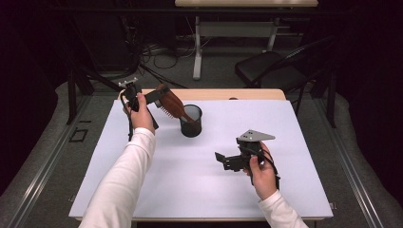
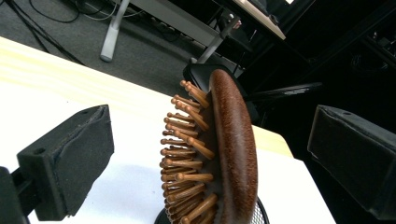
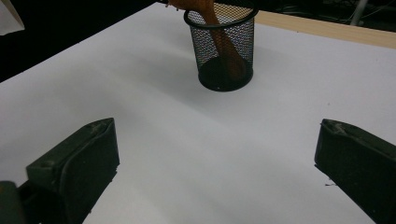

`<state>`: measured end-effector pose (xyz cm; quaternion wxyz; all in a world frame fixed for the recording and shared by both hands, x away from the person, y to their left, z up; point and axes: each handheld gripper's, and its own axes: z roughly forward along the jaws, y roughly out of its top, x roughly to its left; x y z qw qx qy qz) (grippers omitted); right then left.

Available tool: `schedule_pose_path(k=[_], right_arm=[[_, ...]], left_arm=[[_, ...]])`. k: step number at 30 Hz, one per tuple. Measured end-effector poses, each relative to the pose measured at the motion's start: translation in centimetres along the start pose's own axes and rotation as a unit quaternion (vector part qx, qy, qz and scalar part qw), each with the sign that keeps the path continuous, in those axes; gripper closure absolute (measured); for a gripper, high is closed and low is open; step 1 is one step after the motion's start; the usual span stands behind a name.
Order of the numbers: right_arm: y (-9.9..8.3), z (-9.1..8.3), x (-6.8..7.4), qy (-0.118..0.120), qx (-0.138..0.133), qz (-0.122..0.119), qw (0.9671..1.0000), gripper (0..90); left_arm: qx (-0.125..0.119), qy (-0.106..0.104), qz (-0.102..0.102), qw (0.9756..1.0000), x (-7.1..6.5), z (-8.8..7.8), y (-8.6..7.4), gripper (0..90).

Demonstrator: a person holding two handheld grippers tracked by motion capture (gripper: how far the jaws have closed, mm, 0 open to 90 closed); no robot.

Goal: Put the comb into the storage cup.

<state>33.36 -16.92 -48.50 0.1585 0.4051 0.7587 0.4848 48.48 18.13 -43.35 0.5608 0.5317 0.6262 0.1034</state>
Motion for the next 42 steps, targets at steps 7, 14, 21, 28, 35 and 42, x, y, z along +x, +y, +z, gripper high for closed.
schedule_pose_path(k=[7, 14, 21, 28, 35, 42], right_arm=[[0.0, -0.1, -0.1, 0.002, 0.002, 0.000, 1.0000, 0.0], [0.0, 0.0, 0.0, 0.003, 0.003, 0.000, 1.0000, 0.0], [0.0, 0.0, 0.0, 0.004, 0.003, -0.001, 1.0000, 0.0], [0.0, 0.0, 0.0, 0.004, 0.003, -0.002, 1.0000, 0.0], [0.0, 0.0, 0.0, 0.006, 0.004, -0.005, 1.0000, 0.0], [0.0, 0.0, 0.0, 0.006, 0.002, -0.005, 1.0000, 0.0]], left_arm=[[0.005, -0.002, 0.010, 0.9999, -0.3, -0.7, 0.6, 0.5], [0.013, -0.005, 0.037, 0.9992, -0.7, -1.3, 1.1, 0.5], [0.024, 0.008, 0.087, 0.9959, -1.2, -1.7, 1.5, 0.5], [0.031, 0.028, 0.141, 0.9891, -1.7, -2.2, 1.9, 0.4], [0.032, 0.040, 0.171, 0.9840, -2.0, -2.6, 2.2, 0.4], [0.035, 0.054, 0.196, 0.9784, -2.0, -2.9, 2.2, 0.4]])
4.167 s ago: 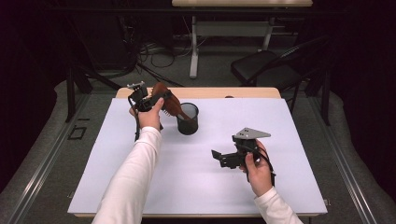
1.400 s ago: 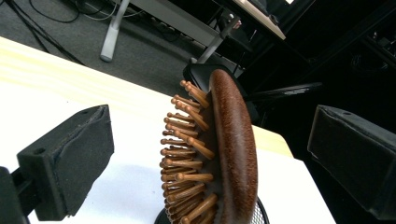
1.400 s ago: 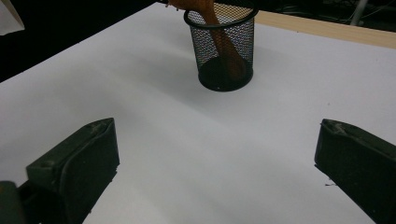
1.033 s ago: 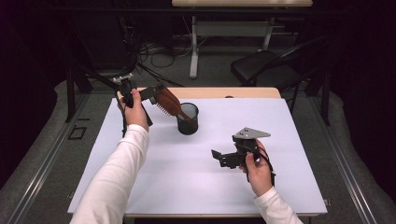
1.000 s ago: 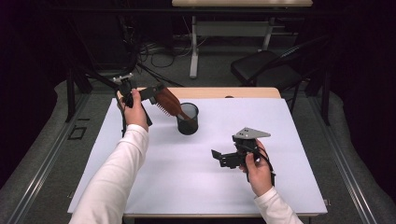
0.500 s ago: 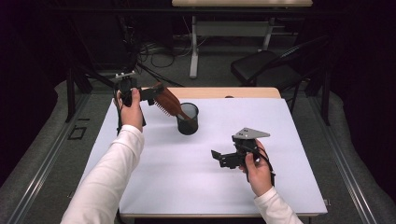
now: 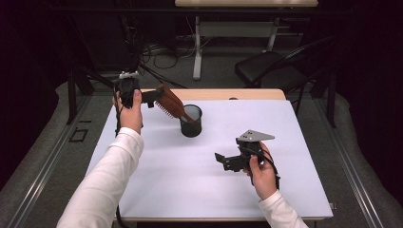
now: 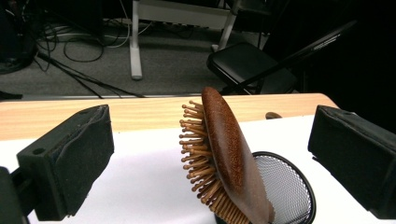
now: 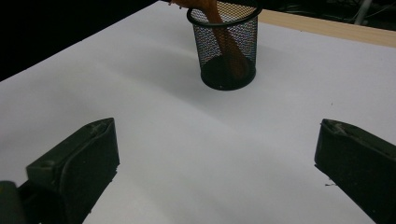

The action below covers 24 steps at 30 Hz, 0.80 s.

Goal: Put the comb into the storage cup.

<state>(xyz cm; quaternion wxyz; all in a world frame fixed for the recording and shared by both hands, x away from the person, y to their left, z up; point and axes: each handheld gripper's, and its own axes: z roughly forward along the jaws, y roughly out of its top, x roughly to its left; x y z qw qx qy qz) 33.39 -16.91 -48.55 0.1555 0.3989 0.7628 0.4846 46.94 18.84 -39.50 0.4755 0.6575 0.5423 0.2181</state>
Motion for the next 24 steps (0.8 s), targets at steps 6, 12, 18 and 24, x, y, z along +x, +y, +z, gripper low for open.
schedule_pose_path(k=[6, 12, 18, 24], right_arm=[[0.0, 0.0, 0.0, 0.000, 0.000, -0.001, 1.0000, 0.0], [0.0, 0.1, 0.0, 0.000, 0.001, -0.002, 1.0000, 0.0], [0.0, 0.1, 0.0, 0.000, 0.002, -0.002, 1.0000, 0.0], [0.0, 0.0, -0.1, 0.000, 0.002, -0.001, 1.0000, 0.0]], left_arm=[[0.003, 0.011, 0.034, 0.9994, -0.4, -0.4, 0.1, 0.4], [0.004, 0.021, 0.066, 0.9976, -0.9, -0.9, 0.2, 0.4], [0.006, 0.023, 0.082, 0.9963, -1.0, -1.3, 0.3, 0.4], [0.009, 0.023, 0.094, 0.9953, -1.0, -1.6, 0.2, 0.4]])
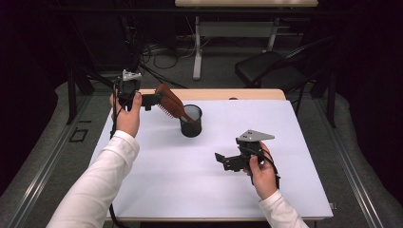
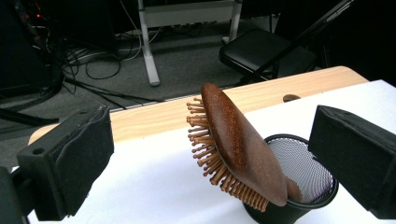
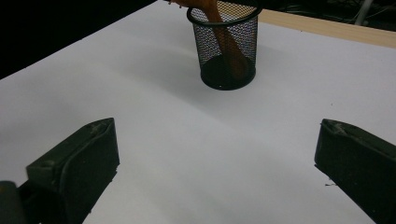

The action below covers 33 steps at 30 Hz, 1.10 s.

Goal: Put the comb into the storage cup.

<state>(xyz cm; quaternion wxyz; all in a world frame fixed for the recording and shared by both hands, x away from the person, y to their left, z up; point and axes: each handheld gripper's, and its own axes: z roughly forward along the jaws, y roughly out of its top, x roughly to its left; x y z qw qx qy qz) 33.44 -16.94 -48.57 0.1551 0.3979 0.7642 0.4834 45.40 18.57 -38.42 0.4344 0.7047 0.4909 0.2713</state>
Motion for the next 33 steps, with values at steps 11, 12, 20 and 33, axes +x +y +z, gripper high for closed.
schedule_pose_path(k=[11, 12, 20, 33], right_arm=[[0.2, -0.2, -0.4, -0.001, -0.002, 0.002, 1.0000, 0.0], [0.2, -0.3, -0.5, -0.002, -0.004, 0.001, 1.0000, 0.0], [0.4, -0.9, -0.9, -0.005, -0.009, 0.005, 0.9999, 0.0], [1.1, -2.2, -1.9, -0.013, -0.027, 0.014, 0.9995, 0.0]], left_arm=[[0.002, -0.014, 0.015, 0.9998, -0.2, -0.9, -0.6, 0.4], [0.001, -0.015, 0.017, 0.9998, -0.3, -1.0, -0.6, 0.4], [0.002, -0.030, 0.032, 0.9990, -0.9, -1.9, -0.8, 0.4], [0.007, -0.062, 0.040, 0.9973, -1.5, -3.1, -1.9, 0.4]])
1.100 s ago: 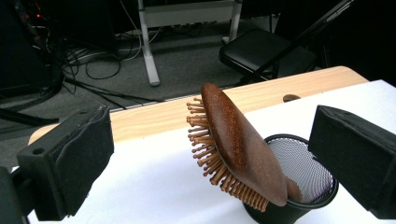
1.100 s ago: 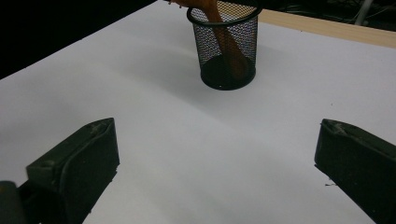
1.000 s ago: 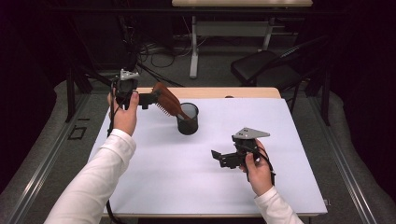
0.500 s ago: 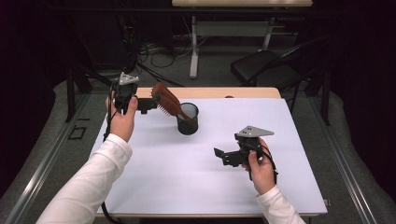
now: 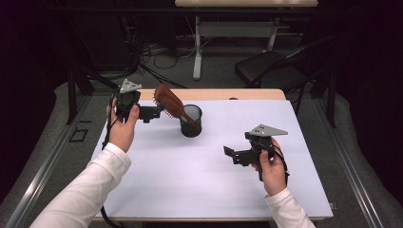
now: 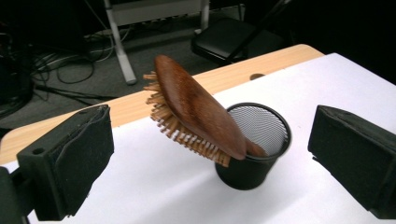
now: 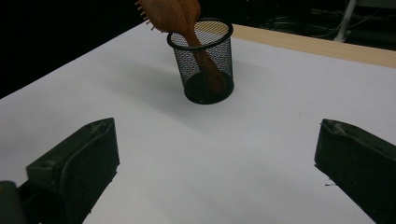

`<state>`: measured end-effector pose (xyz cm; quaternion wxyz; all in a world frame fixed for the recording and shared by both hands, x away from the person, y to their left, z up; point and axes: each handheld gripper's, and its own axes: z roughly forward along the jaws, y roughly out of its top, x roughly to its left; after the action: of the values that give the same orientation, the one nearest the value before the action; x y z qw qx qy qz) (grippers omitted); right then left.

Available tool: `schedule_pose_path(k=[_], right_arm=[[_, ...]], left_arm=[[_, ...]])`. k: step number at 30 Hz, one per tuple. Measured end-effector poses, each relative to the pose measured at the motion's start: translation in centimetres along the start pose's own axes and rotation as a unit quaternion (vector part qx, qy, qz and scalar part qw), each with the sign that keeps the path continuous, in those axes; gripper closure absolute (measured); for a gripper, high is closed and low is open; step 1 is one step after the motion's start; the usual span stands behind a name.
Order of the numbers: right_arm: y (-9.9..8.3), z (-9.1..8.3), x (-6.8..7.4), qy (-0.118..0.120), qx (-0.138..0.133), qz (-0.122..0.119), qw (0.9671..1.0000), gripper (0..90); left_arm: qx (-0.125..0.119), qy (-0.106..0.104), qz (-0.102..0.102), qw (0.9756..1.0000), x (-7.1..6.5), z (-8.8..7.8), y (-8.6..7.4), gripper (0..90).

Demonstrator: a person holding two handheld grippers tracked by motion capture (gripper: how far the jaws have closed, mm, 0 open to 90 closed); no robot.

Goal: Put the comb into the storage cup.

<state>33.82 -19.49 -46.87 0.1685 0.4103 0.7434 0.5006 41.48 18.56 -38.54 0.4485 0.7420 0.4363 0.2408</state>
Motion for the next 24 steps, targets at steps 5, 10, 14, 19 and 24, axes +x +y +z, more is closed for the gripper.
schedule_pose_path(k=[5, 10, 14, 19, 24], right_arm=[[0.0, 0.1, -0.1, 0.000, 0.006, -0.001, 1.0000, 0.0], [0.1, 0.4, 0.0, 0.002, 0.017, -0.011, 0.9998, 0.0], [0.2, 0.3, 0.1, 0.002, 0.026, -0.021, 0.9994, 0.0], [0.1, 0.0, 0.3, 0.002, 0.030, -0.029, 0.9991, 0.0], [-0.2, -0.3, 0.3, 0.004, 0.031, -0.028, 0.9991, 0.0]], left_arm=[[-0.003, -0.013, 0.004, 0.9999, -0.4, -0.7, -0.4, 0.4], [0.000, -0.022, 0.008, 0.9997, -0.8, -1.0, -0.9, 0.4], [0.000, -0.028, 0.012, 0.9995, -1.1, -1.4, -1.3, 0.4], [-0.001, -0.034, 0.016, 0.9993, -1.4, -1.8, -1.8, 0.4], [-0.003, -0.042, 0.016, 0.9990, -1.6, -2.2, -2.3, 0.4]])
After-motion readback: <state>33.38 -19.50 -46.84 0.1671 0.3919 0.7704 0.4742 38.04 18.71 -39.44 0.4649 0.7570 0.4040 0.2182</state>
